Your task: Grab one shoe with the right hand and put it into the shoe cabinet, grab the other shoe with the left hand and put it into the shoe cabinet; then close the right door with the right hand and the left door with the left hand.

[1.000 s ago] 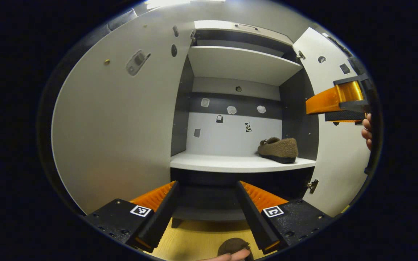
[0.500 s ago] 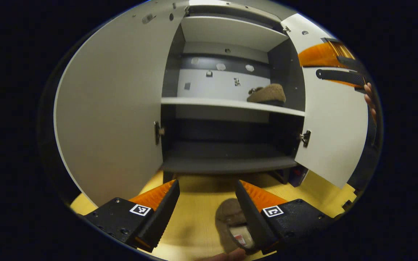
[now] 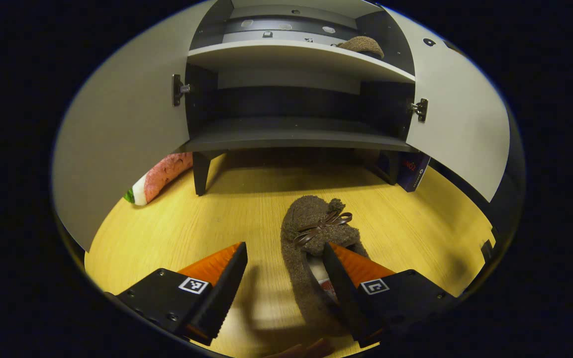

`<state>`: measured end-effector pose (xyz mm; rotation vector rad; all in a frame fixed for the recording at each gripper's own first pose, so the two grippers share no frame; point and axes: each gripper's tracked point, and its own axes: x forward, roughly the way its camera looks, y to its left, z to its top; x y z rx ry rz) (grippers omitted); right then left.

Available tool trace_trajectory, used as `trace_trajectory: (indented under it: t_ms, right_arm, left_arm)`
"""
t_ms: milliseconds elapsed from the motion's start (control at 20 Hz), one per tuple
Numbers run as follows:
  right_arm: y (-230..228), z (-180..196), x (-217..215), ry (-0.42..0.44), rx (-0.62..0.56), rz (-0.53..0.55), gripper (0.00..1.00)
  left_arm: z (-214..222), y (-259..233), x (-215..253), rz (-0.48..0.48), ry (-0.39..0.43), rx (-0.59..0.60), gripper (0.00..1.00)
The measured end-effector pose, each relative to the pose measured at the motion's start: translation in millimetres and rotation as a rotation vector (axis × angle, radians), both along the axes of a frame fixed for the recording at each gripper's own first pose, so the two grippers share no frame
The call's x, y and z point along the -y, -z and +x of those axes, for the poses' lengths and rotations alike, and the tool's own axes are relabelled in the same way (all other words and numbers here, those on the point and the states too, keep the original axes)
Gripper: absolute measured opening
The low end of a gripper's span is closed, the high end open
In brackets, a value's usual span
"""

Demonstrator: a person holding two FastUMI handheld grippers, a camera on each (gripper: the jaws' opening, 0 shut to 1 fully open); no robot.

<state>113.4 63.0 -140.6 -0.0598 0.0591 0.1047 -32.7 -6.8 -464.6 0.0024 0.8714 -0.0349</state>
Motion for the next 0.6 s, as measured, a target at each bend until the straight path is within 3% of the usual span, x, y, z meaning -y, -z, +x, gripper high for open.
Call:
trace_trajectory:
  t_ms: [150,250,300,400,450,500,600]
  right_arm:
    - [10.7,-11.5,8.7,0.012,-0.021,0.013,0.98]
    - [6.6,-17.3,13.0,0.012,-0.01,0.045,0.98]
    - [5.1,-19.1,18.5,0.022,-0.002,0.055,0.98]
    - [2.1,-20.9,29.6,0.048,0.013,0.06,0.98]
    - [1.3,-22.0,34.4,0.059,0.016,0.06,0.98]
    - [0.8,-23.8,37.8,0.065,0.016,0.063,0.98]
    - [-1.1,-24.4,43.6,0.072,0.014,0.075,0.98]
  left_arm:
    - [0.6,4.9,2.8,0.004,0.038,-0.016,0.92]
    - [-6.2,17.9,7.8,-0.02,0.049,-0.077,0.79]
    - [-13.9,23.7,10.2,-0.048,0.047,-0.116,0.65]
    - [-8.7,24.8,16.2,-0.118,0.037,-0.118,0.53]
    - [-6.1,26.6,13.3,-0.107,0.026,-0.116,0.47]
    - [-6.5,28.9,6.7,-0.088,0.019,-0.127,0.26]
    - [-5.8,23.4,6.6,-0.091,0.015,-0.131,0.05]
